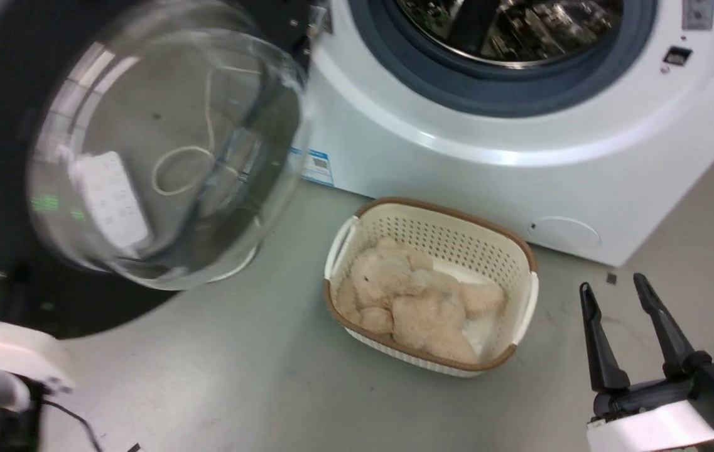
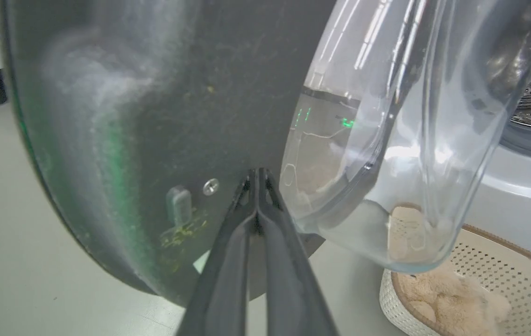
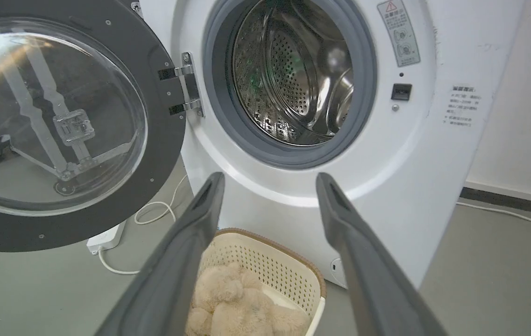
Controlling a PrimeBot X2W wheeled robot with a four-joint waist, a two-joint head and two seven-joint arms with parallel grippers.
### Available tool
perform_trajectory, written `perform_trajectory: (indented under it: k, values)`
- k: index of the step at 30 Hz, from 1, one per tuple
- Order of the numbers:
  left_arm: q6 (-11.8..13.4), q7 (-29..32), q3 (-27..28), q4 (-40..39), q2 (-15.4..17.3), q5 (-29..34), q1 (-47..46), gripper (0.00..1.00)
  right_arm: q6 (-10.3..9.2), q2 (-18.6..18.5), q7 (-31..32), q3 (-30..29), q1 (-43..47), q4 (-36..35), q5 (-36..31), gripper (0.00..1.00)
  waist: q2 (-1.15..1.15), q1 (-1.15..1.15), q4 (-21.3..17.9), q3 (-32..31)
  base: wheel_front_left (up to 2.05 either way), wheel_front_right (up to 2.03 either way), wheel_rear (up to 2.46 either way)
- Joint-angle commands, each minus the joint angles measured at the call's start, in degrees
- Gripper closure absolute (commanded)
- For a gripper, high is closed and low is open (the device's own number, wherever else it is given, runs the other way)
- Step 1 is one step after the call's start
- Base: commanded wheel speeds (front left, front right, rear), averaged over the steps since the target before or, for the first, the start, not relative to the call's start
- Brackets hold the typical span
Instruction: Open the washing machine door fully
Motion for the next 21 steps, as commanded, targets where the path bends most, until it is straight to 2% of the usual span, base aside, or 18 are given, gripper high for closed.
perform_trajectory:
  k: [1,7,12,17,21]
  values:
    - [-0.5,0.1,1.3,1.7,1.6,-0.5,-1.9,1.00,0.03,0.1,-0.2,0.0,-0.9,-0.2,-0.4,0.00,0.00,0.00,-1.6,1.5,0.00,0.00,0.00]
    - [-1.7,-0.1,5.9,10.5,7.3,-2.4,-7.1,1.00,0.03,-0.2,-0.2,-0.3,-2.3,-0.5,-0.5,0.00,0.00,0.00,-4.2,4.0,0.00,0.00,0.00]
    - [-2.2,-1.8,8.5,17.0,10.0,-3.7,-10.5,1.00,0.03,-0.3,-0.2,-0.8,-2.7,-0.3,-0.3,0.00,0.00,0.00,-5.8,4.5,0.00,0.00,0.00]
    - [-4.2,-6.9,9.3,20.2,10.9,-3.9,-12.2,1.00,0.03,-0.2,-0.2,-1.5,-2.7,0.1,-0.2,0.00,0.00,0.00,-6.9,3.6,0.00,0.00,0.00]
    - [-6.0,-11.6,8.0,19.2,10.4,-2.5,-11.5,1.00,0.03,-0.1,-0.2,-2.5,-2.5,0.2,-0.2,0.00,0.00,0.00,-7.4,1.7,0.00,0.00,0.00]
